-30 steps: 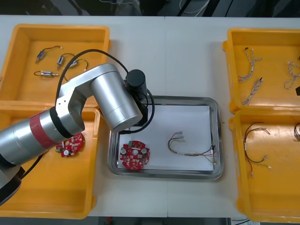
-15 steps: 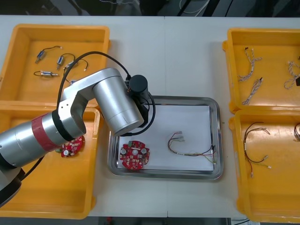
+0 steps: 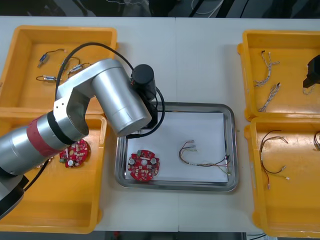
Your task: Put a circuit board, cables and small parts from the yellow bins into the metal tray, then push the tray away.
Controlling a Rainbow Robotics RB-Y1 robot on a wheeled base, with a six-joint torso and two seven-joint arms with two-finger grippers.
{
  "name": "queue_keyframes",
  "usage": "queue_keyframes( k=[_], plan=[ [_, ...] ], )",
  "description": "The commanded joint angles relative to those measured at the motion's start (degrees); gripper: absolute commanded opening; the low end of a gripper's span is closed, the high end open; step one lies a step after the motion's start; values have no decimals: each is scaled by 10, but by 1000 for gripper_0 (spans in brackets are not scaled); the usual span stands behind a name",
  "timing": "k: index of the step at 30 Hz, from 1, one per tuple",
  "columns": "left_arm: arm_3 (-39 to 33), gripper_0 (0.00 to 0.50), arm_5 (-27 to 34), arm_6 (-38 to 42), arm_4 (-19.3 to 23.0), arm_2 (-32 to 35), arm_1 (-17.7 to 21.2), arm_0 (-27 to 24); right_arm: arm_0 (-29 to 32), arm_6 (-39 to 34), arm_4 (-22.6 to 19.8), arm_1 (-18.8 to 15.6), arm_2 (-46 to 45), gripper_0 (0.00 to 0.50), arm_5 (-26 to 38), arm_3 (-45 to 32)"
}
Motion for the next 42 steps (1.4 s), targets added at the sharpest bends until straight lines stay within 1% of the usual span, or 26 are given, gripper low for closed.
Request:
queue_keyframes(
  k=[1, 6, 9, 13, 14, 16, 19, 22, 26, 32, 35, 37, 42],
  plan=[
    [-55, 500, 42, 41, 16, 54, -8, 2, -52, -13, 25, 21, 0, 500, -11, 42],
    [-76, 500, 82, 39, 44, 101, 7, -5, -64, -12, 34, 30, 0, 500, -44, 78],
    [-79, 500, 109, 38, 77, 134, 24, -19, -71, -6, 42, 39, 0, 500, -70, 97],
    [-79, 500, 139, 36, 109, 176, 47, -34, -72, 1, 56, 50, 0, 500, -103, 105],
    [-79, 500, 144, 36, 112, 181, 51, -35, -73, 1, 57, 50, 0, 500, -105, 105],
    [-77, 500, 162, 36, 124, 199, 70, -45, -72, 3, 59, 50, 1, 500, -116, 106],
    [-72, 500, 167, 39, 138, 225, 89, -47, -72, -2, 68, 56, 1, 500, -132, 106],
    [-59, 500, 167, 41, 140, 247, 103, -48, -69, -8, 75, 64, 1, 500, -150, 108],
    [-31, 500, 167, 40, 142, 268, 111, -52, -71, -13, 83, 68, -1, 500, -167, 124],
    [40, 500, 164, 43, 144, 285, 122, -72, -72, -14, 93, 72, -2, 500, -195, 155],
    [75, 500, 148, 44, 142, 288, 125, -84, -85, -18, 93, 76, -10, 500, -205, 186],
    [103, 500, 130, 46, 137, 292, 125, -90, -102, -22, 96, 82, -24, 500, -213, 221],
    [153, 500, 108, 51, 125, 305, 125, -106, -126, -46, 103, 88, -35, 500, -234, 265]
  ],
)
